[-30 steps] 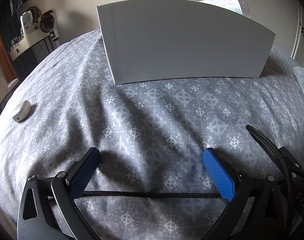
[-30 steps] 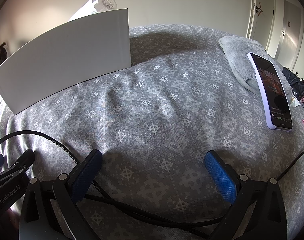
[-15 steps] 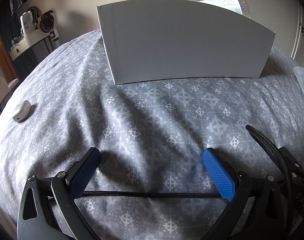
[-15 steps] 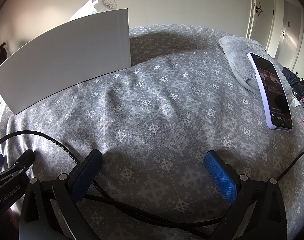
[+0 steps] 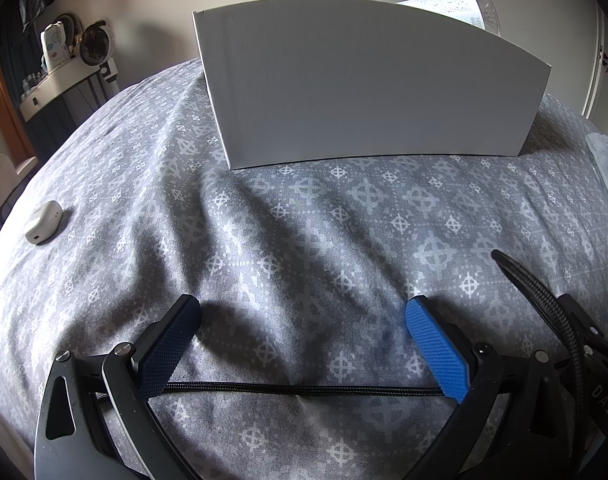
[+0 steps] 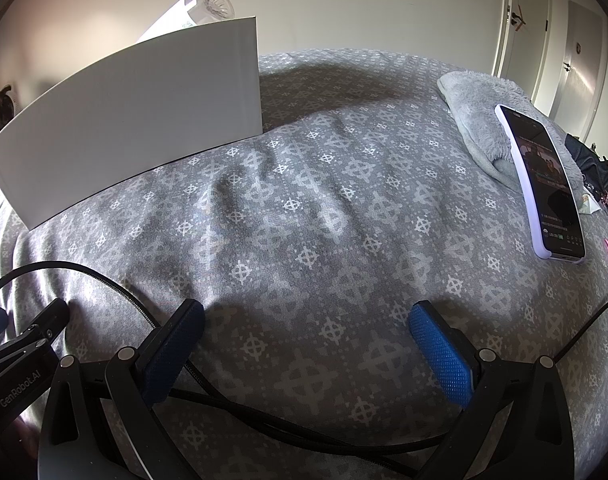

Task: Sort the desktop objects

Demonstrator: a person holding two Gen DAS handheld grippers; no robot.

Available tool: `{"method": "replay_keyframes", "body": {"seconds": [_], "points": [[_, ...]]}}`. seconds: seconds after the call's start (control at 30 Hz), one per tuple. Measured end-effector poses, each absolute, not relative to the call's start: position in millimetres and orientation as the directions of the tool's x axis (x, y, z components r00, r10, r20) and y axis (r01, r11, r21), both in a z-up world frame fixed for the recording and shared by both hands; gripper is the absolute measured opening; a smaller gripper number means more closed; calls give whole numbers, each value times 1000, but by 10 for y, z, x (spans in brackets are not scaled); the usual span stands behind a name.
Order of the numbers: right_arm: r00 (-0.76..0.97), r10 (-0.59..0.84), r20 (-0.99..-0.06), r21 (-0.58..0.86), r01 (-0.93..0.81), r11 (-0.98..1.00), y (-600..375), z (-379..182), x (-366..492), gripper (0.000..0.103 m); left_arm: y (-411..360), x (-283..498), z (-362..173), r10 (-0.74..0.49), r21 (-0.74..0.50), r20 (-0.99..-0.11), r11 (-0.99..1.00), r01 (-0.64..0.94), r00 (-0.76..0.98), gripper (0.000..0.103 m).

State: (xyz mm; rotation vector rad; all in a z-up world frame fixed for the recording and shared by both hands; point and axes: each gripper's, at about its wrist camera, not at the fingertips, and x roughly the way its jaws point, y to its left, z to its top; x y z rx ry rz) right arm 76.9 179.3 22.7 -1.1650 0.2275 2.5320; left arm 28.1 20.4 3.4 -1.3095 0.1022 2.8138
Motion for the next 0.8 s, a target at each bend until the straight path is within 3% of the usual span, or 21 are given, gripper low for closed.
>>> {"method": "replay_keyframes", "body": {"seconds": [0.8], "points": [[-604, 240, -760, 2, -372, -928, 1792, 227, 773, 103, 152, 291, 29, 10, 35, -764, -998, -57, -645, 103]]}}
